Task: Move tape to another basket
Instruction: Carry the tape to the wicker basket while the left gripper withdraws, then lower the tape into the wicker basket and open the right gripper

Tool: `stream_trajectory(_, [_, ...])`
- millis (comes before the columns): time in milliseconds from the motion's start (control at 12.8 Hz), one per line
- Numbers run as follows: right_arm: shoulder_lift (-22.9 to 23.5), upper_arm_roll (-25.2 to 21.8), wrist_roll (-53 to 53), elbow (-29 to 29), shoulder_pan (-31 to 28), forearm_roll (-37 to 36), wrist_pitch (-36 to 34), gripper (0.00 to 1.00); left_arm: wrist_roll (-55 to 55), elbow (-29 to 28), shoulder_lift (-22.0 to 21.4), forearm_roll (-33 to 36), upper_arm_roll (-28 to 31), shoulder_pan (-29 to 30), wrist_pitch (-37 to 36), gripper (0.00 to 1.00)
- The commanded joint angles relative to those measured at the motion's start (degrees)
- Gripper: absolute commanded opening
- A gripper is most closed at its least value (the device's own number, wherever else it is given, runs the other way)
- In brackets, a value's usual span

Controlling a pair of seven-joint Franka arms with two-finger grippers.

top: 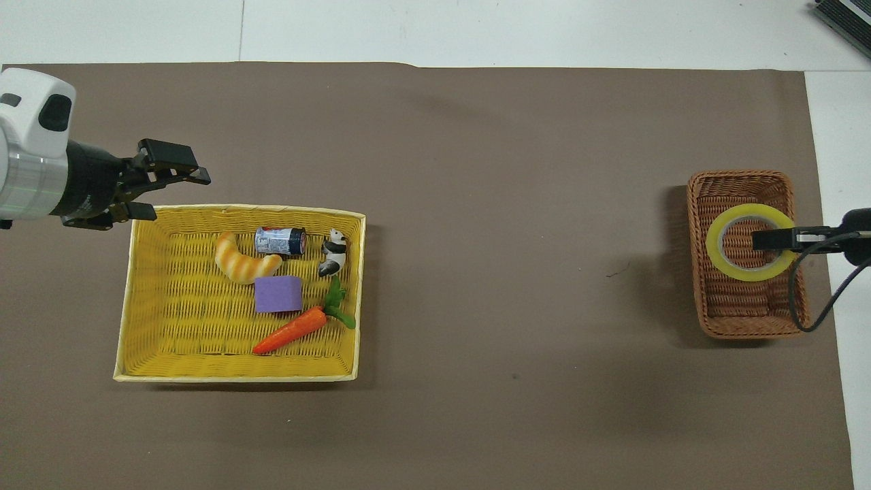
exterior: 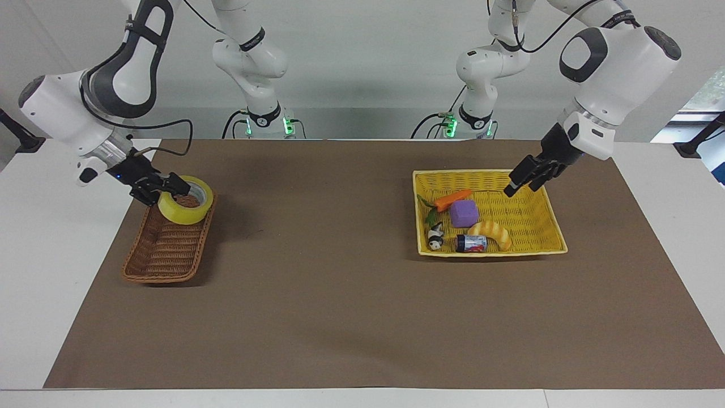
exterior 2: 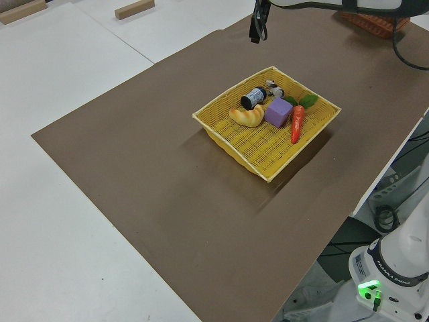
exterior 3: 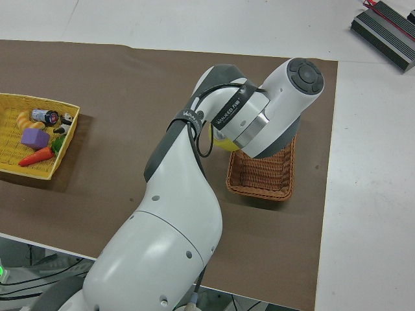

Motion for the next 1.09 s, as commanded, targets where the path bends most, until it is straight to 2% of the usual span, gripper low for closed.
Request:
stream_trajectory(0, [3.84,0.87,0.48,1.67,-3.12,0.62,2.14,0.0,0.25,1.61,-0.87,9.1,-0.46,0.51,-1.9,1.0])
stream_trajectory(234, [6.22,0.87,-0.75,1.76,-4.01,2.38,4.77,0.0,0.43,4.68,-0.26,10.28,-0.37,0.87,-6.37,1.0])
stream_trajectory(468, [10.26,0.87,-5.48,2.03,-5.67,3.69,6.1,0.0,0.43,4.34,-0.78,11.51,-0.37,0.87,-9.19,1.0])
stream_trajectory(624, [10.89,0.87,-6.55,1.94,-5.41,4.23,7.68,0.0,0.43,4.26,-1.05,11.51,-0.37,0.87,-9.9,1.0])
stream_trajectory(702, [10.89,0.87,-6.73,1.59,-5.41,3.61,7.6,0.03,0.52,3.99,-1.22,11.51,-0.37,0.61,-9.99,1.0])
stream_trajectory(780, [11.06,0.79,-7.17,1.33,-5.5,3.61,7.69,0.19,0.52,3.82,-1.48,11.51,-0.46,0.34,-10.16,1.0])
stream_trajectory(859, [11.32,0.79,-7.43,1.24,-5.07,3.43,7.95,0.41,0.86,3.82,-1.48,11.51,-0.46,0.69,-10.86,1.0])
stream_trajectory(1015, [11.41,0.79,-7.0,1.24,-4.54,3.34,8.3,1.0,7.51,3.99,-1.48,11.43,2.5,-1.31,-11.13,1.0])
